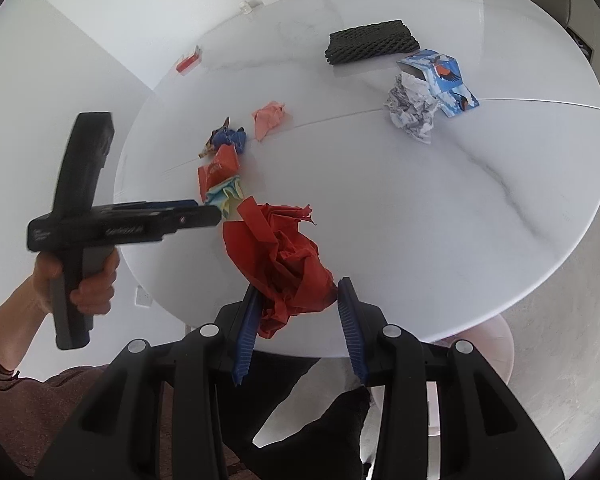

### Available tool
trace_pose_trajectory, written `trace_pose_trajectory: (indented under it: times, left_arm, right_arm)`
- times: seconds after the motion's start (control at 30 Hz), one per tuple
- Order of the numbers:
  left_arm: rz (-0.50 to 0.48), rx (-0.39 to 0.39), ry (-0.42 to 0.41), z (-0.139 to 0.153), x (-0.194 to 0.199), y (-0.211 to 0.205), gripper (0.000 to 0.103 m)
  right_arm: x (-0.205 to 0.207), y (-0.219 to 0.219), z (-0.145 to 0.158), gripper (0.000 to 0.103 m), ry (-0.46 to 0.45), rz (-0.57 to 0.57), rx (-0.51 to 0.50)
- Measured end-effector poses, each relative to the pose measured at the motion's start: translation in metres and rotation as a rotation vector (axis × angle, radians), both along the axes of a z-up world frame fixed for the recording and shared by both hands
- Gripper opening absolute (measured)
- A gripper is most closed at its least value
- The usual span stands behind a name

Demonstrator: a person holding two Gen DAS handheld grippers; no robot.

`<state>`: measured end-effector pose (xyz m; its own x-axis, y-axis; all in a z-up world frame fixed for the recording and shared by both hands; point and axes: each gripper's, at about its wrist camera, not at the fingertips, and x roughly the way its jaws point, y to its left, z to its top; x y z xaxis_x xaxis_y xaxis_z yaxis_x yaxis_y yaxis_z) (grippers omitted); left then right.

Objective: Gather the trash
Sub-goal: 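Grasp the yellow-blue paper with the left tool while the right tool holds the red paper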

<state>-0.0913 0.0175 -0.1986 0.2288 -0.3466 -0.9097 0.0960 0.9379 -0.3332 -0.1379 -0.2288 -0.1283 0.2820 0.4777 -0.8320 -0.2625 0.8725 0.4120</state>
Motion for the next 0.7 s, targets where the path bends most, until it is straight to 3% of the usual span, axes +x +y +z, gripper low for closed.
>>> trace_pose_trajectory:
  times: [0.13,0.23,0.37,0.7]
  left_arm:
    - [0.051,0.088,-0.025,-0.008,0.005,-0.004,0.064]
    - [0.06,0.133,-0.039,-0.012,0.009,-0.012,0.057]
    - [0.065,0.192,-0.045,-0.017,0.011,-0.019,0.036]
    - [0.036,0.19,-0.061,-0.019,0.009,-0.018,0.033]
  right_arm:
    - [-0.008,-0.01,0.0,0.039,-0.007,0.003,0.004]
    - [-0.012,-0.013,0.0,0.039,-0.014,0.0,0.008]
    - [-0.017,-0.017,0.003,0.039,-0.026,-0.016,0.019]
    - [-0.046,-0.052,0.0,0.039,-0.02,-0.127,0.018]
